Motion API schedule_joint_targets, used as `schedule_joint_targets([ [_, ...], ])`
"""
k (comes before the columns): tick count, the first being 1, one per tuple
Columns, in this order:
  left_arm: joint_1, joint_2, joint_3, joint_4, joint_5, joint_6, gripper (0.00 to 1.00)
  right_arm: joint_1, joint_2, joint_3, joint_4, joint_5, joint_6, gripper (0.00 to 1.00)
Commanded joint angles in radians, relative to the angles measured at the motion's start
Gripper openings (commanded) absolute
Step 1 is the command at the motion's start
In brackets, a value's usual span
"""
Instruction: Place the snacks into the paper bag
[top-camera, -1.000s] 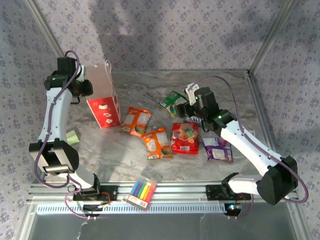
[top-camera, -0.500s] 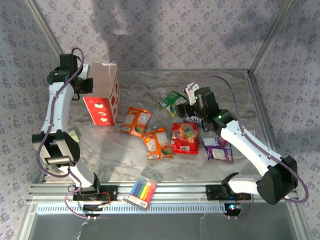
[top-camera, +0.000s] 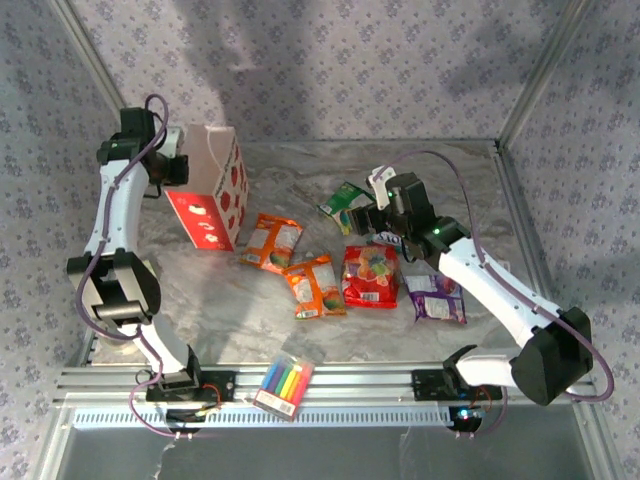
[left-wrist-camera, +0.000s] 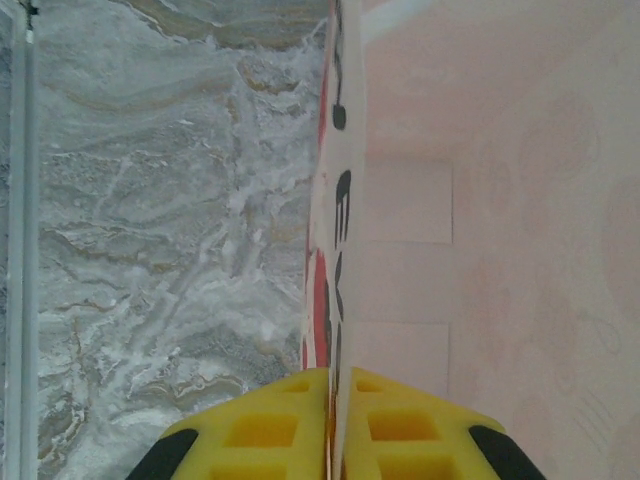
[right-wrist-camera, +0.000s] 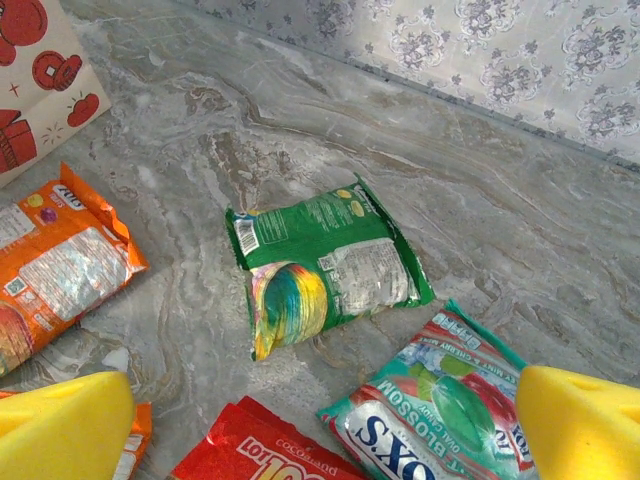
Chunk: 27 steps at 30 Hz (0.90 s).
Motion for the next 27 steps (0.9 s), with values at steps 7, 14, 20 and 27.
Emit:
schedule_joint_targets([
  [7, 0.009, -0.094, -0.019, 0.009, 0.046, -0.061, 0.22, 0.022, 0.041, 0.055, -0.019, -0.052, 0.067, 1.0],
  [14, 0.009, -0.177, -0.038, 0.011, 0.019, -0.077, 0.37, 0.063, 0.115, 0.091, -0.046, -0.112, 0.143, 1.0],
  [20, 0.008, -0.228, -0.105, 0.012, -0.05, -0.096, 0.47, 0.131, 0.198, 0.159, -0.122, -0.149, 0.185, 1.0],
  [27, 0.008, -0.326, -0.205, 0.066, -0.052, -0.12, 0.51, 0.207, 0.284, 0.184, -0.2, -0.191, 0.224, 1.0],
])
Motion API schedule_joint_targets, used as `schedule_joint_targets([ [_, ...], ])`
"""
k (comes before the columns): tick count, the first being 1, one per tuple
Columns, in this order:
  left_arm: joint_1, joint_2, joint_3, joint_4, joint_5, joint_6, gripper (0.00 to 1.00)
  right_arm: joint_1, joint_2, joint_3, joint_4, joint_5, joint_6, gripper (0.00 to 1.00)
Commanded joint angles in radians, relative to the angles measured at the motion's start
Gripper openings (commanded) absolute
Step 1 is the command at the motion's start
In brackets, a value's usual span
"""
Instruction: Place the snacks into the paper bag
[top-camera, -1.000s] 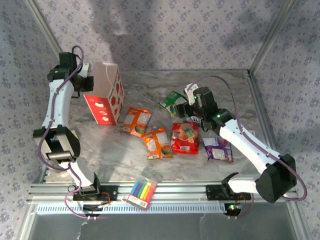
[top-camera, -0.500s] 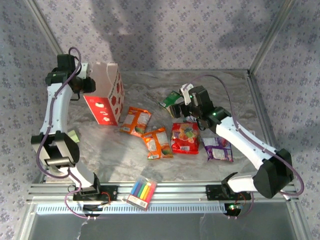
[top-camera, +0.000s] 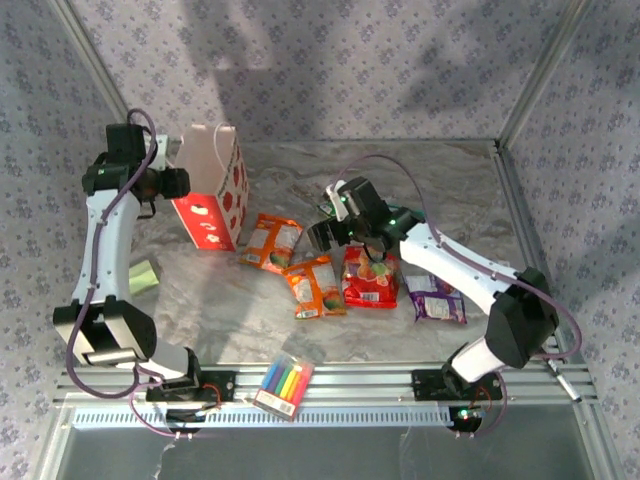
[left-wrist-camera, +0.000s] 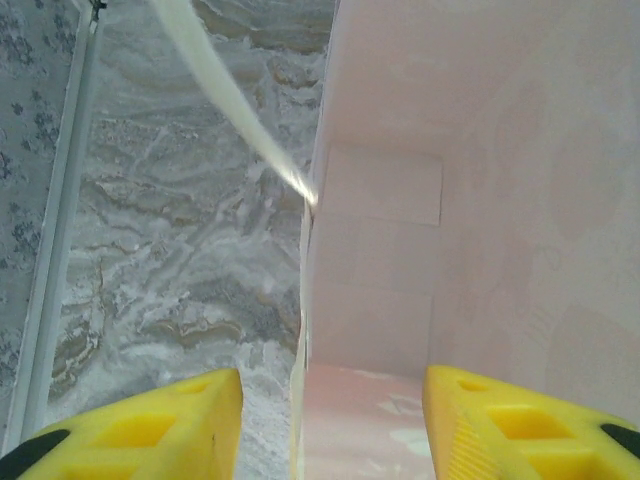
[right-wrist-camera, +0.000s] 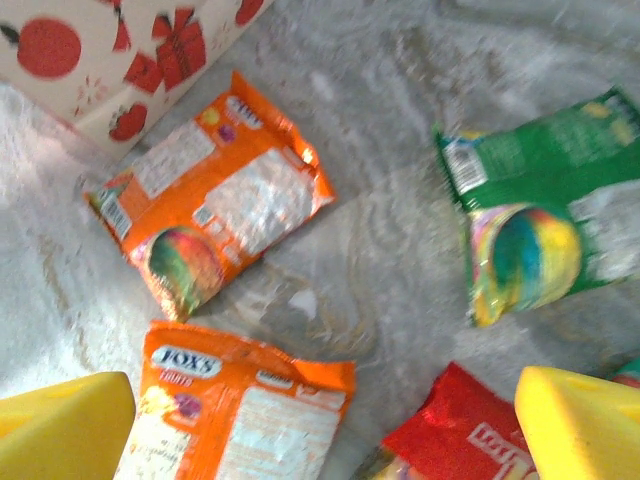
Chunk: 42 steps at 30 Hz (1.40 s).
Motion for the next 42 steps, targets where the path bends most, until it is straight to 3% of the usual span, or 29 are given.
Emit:
schedule_joint_targets([
  [1, 0.009, -0.057, -0.014, 0.045, -0.015, -0.024, 0.51, 0.042, 0.046, 0.037, -0.084, -0.031, 0.036, 1.0],
  [8, 0.011, -0.089, -0.064, 0.066, -0.043, -0.038, 0.52, 0.116, 0.138, 0.097, -0.11, 0.022, 0.041, 1.0],
  [14, 0.022, -0.098, -0.082, 0.078, -0.041, -0.05, 0.53, 0.118, 0.276, 0.225, -0.098, -0.021, 0.035, 1.0],
  [19, 0.029, -0.096, -0.087, 0.081, -0.034, -0.063, 0.54, 0.104, 0.398, 0.329, -0.109, -0.074, 0.037, 1.0],
  [24, 0.033, -0.1, -0.094, 0.092, -0.032, -0.07, 0.54, 0.067, 0.487, 0.404, -0.109, -0.162, 0.147, 1.0],
  [42, 0.033, -0.124, -0.094, 0.098, -0.031, -0.069, 0.55, 0.031, 0.657, 0.516, -0.129, -0.233, 0.309, 1.0],
])
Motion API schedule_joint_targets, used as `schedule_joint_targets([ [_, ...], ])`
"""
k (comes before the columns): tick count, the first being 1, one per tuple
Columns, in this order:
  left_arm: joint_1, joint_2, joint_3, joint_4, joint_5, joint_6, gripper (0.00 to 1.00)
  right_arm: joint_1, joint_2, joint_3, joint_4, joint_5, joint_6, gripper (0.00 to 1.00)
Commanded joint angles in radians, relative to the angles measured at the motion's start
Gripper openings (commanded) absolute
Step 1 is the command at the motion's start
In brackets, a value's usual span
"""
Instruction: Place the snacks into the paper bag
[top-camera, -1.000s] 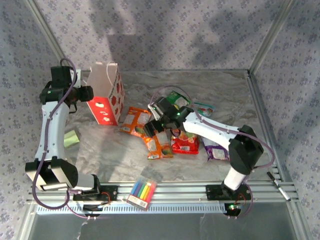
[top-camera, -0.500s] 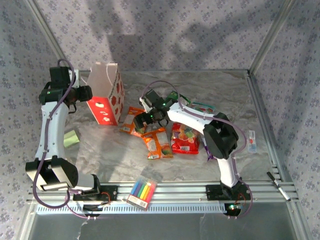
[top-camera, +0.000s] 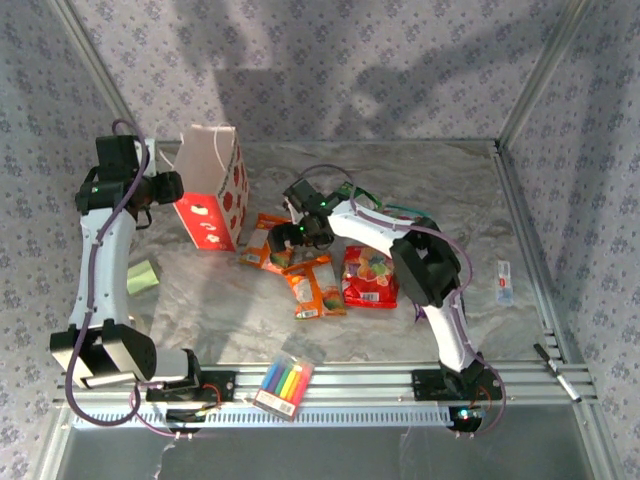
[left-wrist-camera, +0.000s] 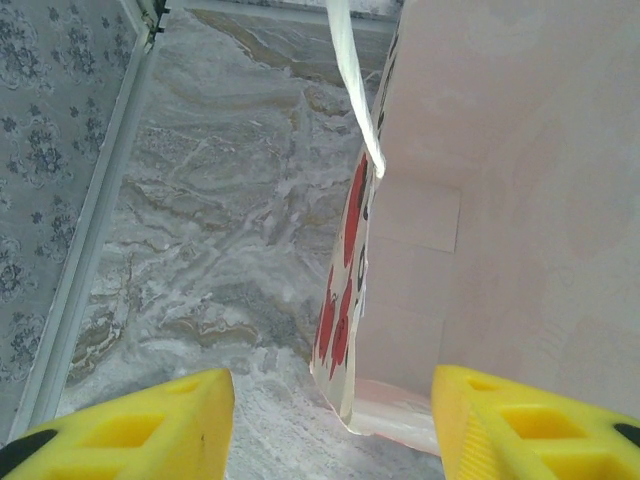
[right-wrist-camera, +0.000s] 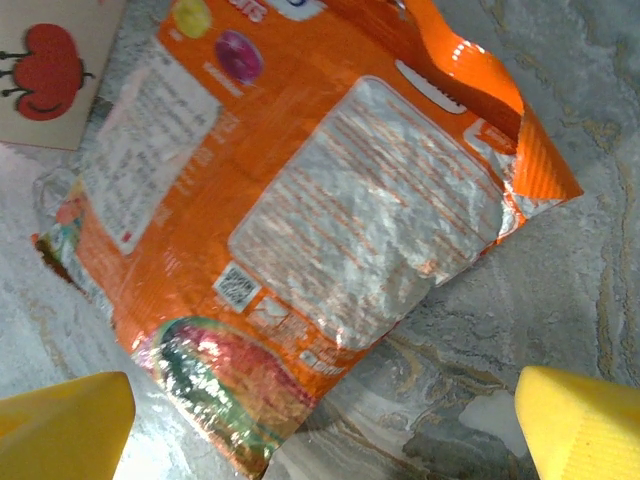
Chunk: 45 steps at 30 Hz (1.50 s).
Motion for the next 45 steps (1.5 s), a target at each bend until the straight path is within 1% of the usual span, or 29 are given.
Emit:
schedule_joint_targets([
  [1, 0.008, -0.018, 0.0, 0.015, -0.002, -0.009, 0.55, -0.003, 0.032, 0.047, -0.008, -0.036, 0.041, 1.0],
  [10, 0.007, -0.017, -0.01, 0.02, -0.007, -0.004, 0.55, -0.001, 0.095, 0.112, -0.007, -0.087, 0.067, 1.0],
  [18, 0.008, -0.026, -0.01, 0.013, -0.008, 0.005, 0.55, 0.01, 0.131, 0.155, -0.049, -0.073, 0.086, 1.0],
  [25, 0.007, -0.026, -0.018, 0.021, -0.002, 0.001, 0.55, 0.023, 0.172, 0.213, -0.16, -0.048, 0.096, 1.0],
  [29, 0.007, -0.03, -0.021, 0.025, -0.004, 0.001, 0.55, 0.036, 0.21, 0.259, -0.183, -0.053, 0.103, 0.95],
  [31, 0.007, -0.031, -0.022, 0.024, -0.004, 0.003, 0.55, 0.039, 0.23, 0.29, -0.194, -0.044, 0.112, 0.9],
  [32, 0.007, -0.031, -0.021, 0.024, -0.002, 0.001, 0.55, 0.042, 0.239, 0.303, -0.202, -0.037, 0.115, 0.86],
  [34, 0.007, -0.031, -0.02, 0.024, 0.0, 0.003, 0.55, 0.044, 0.253, 0.326, -0.221, -0.019, 0.12, 0.71],
  [37, 0.008, -0.029, -0.019, 0.024, 0.001, 0.003, 0.55, 0.043, 0.251, 0.322, -0.23, 0.002, 0.122, 0.51],
  [41, 0.006, -0.028, -0.019, 0.026, 0.002, 0.001, 0.55, 0.038, 0.236, 0.299, -0.227, 0.03, 0.119, 0.29],
  [43, 0.007, -0.029, -0.018, 0.028, 0.002, -0.002, 0.55, 0.035, 0.224, 0.286, -0.222, 0.045, 0.119, 0.21],
  [45, 0.008, -0.031, -0.018, 0.027, 0.004, -0.003, 0.55, 0.03, 0.21, 0.273, -0.216, 0.053, 0.118, 0.16],
])
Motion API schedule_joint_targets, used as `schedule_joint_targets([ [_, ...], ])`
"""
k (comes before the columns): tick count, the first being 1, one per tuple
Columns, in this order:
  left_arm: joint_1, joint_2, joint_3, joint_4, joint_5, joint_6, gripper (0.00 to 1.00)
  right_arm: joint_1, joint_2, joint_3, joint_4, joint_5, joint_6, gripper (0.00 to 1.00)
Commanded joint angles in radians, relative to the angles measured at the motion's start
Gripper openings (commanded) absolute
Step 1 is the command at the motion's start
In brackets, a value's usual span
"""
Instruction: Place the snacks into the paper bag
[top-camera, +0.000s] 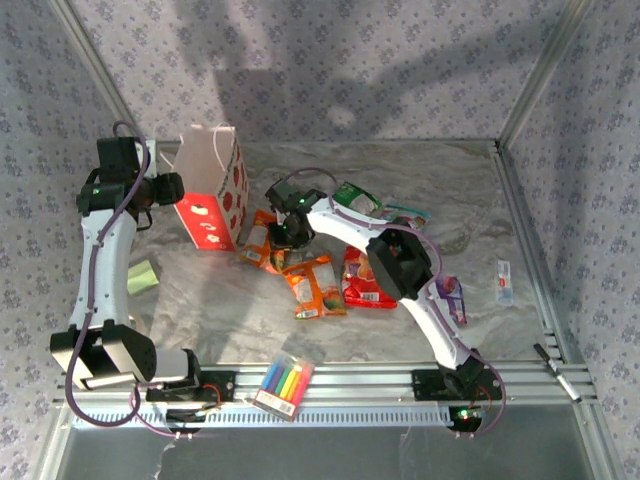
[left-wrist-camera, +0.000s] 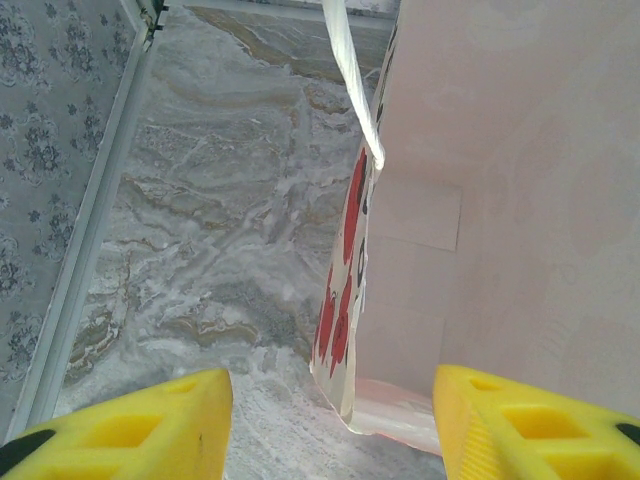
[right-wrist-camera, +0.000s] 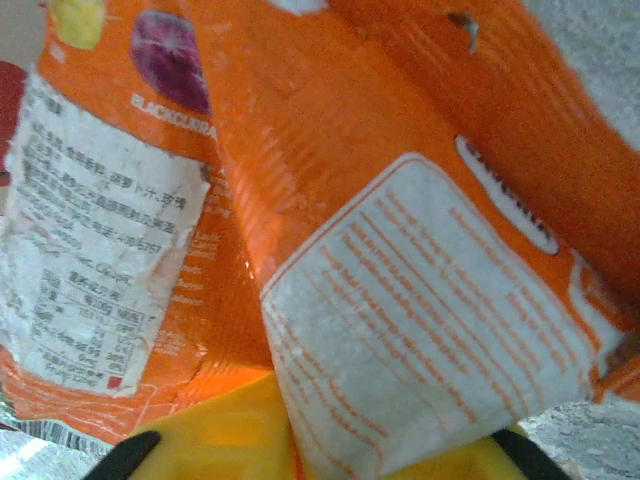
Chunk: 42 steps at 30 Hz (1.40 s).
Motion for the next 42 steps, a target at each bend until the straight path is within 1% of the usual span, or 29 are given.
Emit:
schedule_joint_targets([
  [1, 0.008, -0.027, 0.002, 0.014, 0.004, -0.005, 0.55, -0.007, -0.019, -0.038, -0.055, 0.072, 0.001, 0.14],
  [2, 0.007, -0.029, 0.002, 0.015, 0.003, -0.005, 0.55, -0.011, -0.027, -0.044, -0.05, 0.075, 0.0, 0.11],
  [4, 0.006, -0.033, 0.003, 0.019, 0.006, -0.007, 0.55, -0.017, -0.048, -0.057, -0.038, 0.075, -0.003, 0.01],
  [5, 0.008, -0.034, 0.004, 0.019, 0.01, -0.007, 0.55, -0.019, -0.057, -0.064, -0.026, 0.073, -0.006, 0.0],
  [13, 0.007, -0.042, 0.044, 0.016, 0.069, -0.023, 0.56, -0.022, -0.103, -0.084, -0.003, 0.072, -0.055, 0.0],
  [17, 0.007, -0.054, 0.047, 0.044, 0.071, -0.038, 0.56, -0.022, -0.142, -0.113, 0.018, 0.079, -0.061, 0.0],
  [23, 0.007, -0.049, 0.102, 0.08, 0.07, -0.077, 0.56, -0.02, -0.207, -0.121, 0.009, 0.109, -0.099, 0.0],
  [27, 0.008, -0.04, 0.132, 0.122, 0.042, -0.109, 0.57, -0.014, -0.266, -0.15, 0.029, 0.137, -0.118, 0.0],
  [31, 0.008, -0.016, 0.162, 0.126, 0.022, -0.126, 0.57, -0.013, -0.31, -0.16, 0.039, 0.15, -0.125, 0.0],
  [36, 0.007, 0.012, 0.18, 0.163, -0.009, -0.119, 0.57, -0.009, -0.349, -0.156, 0.034, 0.159, -0.127, 0.0],
  [42, 0.008, 0.052, 0.214, 0.146, -0.036, -0.114, 0.57, -0.004, -0.423, -0.134, 0.025, 0.183, -0.159, 0.0],
])
